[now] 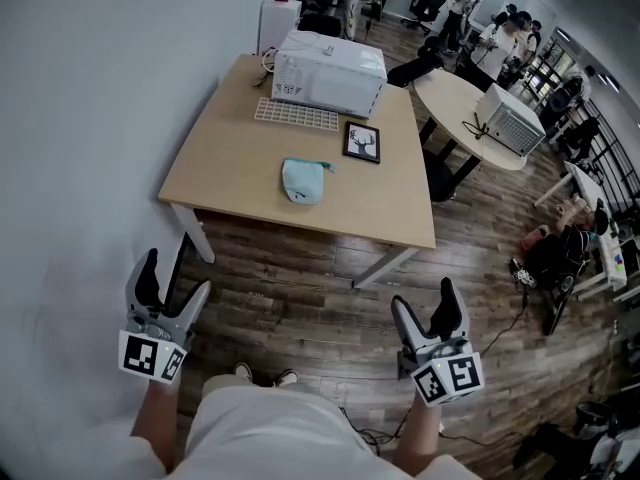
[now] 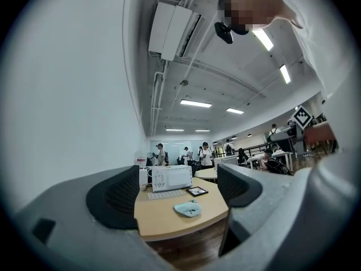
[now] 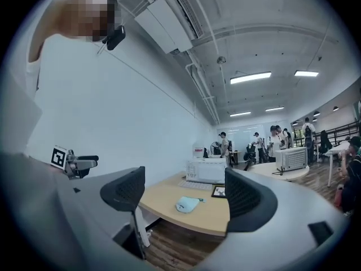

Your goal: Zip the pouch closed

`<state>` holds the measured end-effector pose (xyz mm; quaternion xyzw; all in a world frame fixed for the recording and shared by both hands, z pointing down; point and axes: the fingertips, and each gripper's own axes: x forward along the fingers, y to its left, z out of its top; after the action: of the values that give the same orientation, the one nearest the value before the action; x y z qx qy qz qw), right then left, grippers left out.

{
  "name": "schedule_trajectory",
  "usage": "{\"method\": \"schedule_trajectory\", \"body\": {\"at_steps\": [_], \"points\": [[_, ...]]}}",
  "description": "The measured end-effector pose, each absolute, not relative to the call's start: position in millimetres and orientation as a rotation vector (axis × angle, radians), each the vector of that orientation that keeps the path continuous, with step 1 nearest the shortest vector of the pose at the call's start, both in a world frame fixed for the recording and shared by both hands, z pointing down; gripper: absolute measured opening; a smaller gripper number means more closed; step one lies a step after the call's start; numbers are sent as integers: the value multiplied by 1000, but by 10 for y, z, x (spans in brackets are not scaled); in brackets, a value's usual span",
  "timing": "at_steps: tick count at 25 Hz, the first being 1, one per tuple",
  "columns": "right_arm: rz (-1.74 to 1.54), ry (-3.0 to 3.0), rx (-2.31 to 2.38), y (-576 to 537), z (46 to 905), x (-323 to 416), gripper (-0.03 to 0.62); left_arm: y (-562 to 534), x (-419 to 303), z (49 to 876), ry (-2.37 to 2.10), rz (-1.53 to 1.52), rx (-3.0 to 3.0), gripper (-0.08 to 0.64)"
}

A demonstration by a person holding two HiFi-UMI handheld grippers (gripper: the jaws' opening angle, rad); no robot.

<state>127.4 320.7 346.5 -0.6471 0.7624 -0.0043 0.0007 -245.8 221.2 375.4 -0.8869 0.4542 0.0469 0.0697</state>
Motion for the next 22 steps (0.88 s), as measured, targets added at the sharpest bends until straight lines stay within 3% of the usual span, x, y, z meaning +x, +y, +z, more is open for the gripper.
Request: {"method": "schedule_trajectory", "body": {"at_steps": [12, 22], "points": [[-152, 2522, -2003, 2963, 4019, 1302, 373, 2172, -2338, 3944, 1433, 2, -2636, 433], [-290, 2569, -2018, 1985, 4358, 1400, 387, 1052, -1979, 4479, 1429, -41, -2772, 433]]}}
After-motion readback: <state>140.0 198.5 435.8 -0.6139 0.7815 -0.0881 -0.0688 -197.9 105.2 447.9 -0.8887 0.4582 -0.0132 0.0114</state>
